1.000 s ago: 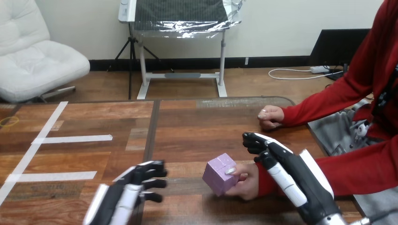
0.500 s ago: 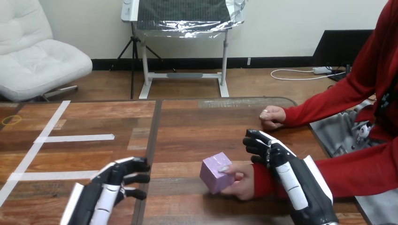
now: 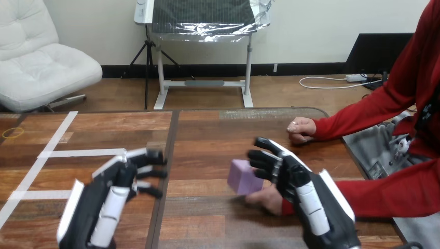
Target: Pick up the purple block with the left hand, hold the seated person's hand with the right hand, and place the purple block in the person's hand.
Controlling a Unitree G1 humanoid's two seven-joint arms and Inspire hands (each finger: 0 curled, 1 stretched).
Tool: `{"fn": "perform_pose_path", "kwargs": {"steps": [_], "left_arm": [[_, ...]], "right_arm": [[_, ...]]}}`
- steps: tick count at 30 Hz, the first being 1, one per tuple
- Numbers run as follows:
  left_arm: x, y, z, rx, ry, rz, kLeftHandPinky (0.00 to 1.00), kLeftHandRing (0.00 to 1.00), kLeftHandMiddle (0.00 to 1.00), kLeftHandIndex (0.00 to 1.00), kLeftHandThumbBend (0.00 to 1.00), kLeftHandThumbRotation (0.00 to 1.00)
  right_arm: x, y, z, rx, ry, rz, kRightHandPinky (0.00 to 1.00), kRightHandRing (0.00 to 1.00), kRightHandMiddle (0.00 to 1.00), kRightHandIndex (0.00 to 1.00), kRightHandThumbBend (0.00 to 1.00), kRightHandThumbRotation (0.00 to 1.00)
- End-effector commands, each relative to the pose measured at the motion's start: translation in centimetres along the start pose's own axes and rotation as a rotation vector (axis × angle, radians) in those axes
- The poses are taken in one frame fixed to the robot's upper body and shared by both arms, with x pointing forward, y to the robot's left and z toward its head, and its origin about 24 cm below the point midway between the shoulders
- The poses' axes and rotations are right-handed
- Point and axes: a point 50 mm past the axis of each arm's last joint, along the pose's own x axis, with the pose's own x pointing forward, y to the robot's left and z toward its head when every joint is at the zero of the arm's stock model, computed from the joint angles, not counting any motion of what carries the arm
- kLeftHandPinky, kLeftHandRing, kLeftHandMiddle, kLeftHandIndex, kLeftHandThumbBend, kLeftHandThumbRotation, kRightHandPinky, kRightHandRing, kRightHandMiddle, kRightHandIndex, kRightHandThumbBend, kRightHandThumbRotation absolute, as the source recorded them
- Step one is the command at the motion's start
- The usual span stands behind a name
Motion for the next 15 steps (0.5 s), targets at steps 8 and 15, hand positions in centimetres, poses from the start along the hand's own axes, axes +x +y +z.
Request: {"fn": "perform_pose_path", "kwargs": {"steps": [8,15], "left_arm": [[2.3,-1.5,4.7,-0.058,-0.275,-0.021,0.46,0.65,0.69,0.63,0.56,0.92],[2.4,-1.7,5.1,-0.060,-0.286,-0.019,0.43,0.63,0.68,0.63,0.58,0.93]], "right_arm": [[1.6,0.7,5.7,0.012,-0.320,0.052,0.86,0.85,0.83,0.87,0.77,1.00],[1.4,1.0,6.4,0.039,-0.340,0.058,0.82,0.85,0.83,0.87,0.79,1.00]]}}
